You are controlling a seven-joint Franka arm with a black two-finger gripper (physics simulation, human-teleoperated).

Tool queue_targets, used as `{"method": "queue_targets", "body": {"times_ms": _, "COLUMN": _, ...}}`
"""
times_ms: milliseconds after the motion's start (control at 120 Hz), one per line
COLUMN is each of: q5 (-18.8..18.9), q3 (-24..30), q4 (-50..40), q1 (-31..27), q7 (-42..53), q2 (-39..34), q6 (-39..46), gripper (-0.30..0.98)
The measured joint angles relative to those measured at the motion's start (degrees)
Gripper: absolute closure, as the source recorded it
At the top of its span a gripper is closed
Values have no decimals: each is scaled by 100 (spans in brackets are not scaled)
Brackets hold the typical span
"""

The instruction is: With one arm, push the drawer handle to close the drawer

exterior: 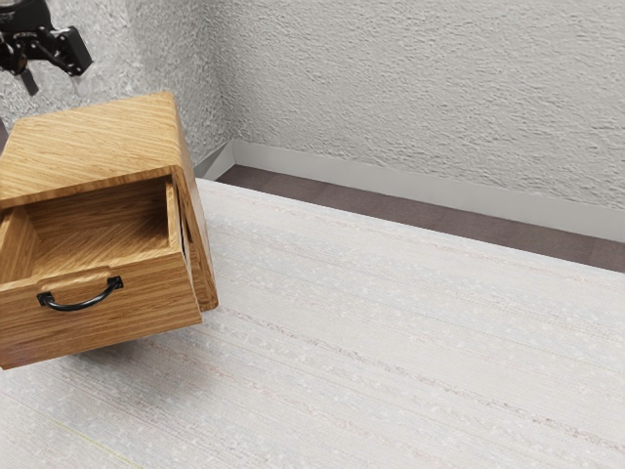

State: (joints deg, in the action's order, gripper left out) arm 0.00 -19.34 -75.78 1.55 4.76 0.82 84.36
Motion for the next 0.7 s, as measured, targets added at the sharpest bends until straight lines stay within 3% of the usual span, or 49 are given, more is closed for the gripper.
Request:
{"method": "queue_targets", "body": {"times_ms": 125, "q5": 8, "q3": 8, "q4": 26, "q1": -555, "q7": 49, "q2": -17, "q6": -17, "gripper": 2}}
{"method": "queue_targets", "body": {"times_ms": 208, "q5": 223, "q3": 111, "q4": 1213, "q1": -795, "q7": 69, "q2": -445, "q6": -289, "gripper": 2}}
{"method": "queue_targets", "body": {"times_ms": 325, "q5": 290, "q3": 113, "q4": 1607, "q1": 250, "q7": 94, "q2": -704, "q6": -540, "gripper": 2}}
{"method": "queue_targets", "body": {"times_ms": 458, "q5": 78, "q3": 125, "q4": 1130, "q1": 517, "q7": 115, "q2": -734, "q6": -696, "gripper": 2}}
{"method": "queue_targets", "body": {"times_ms": 550, "q5": -43, "q3": 446, "q4": -729, "q1": 645, "q7": 81, "q2": -1726, "q6": -483, "gripper": 2}}
{"method": "queue_targets", "body": {"times_ms": 700, "q5": -126, "q3": 1561, "q4": -4506, "q1": -131, "q7": -36, "q2": -4068, "q6": 84, "gripper": 2}}
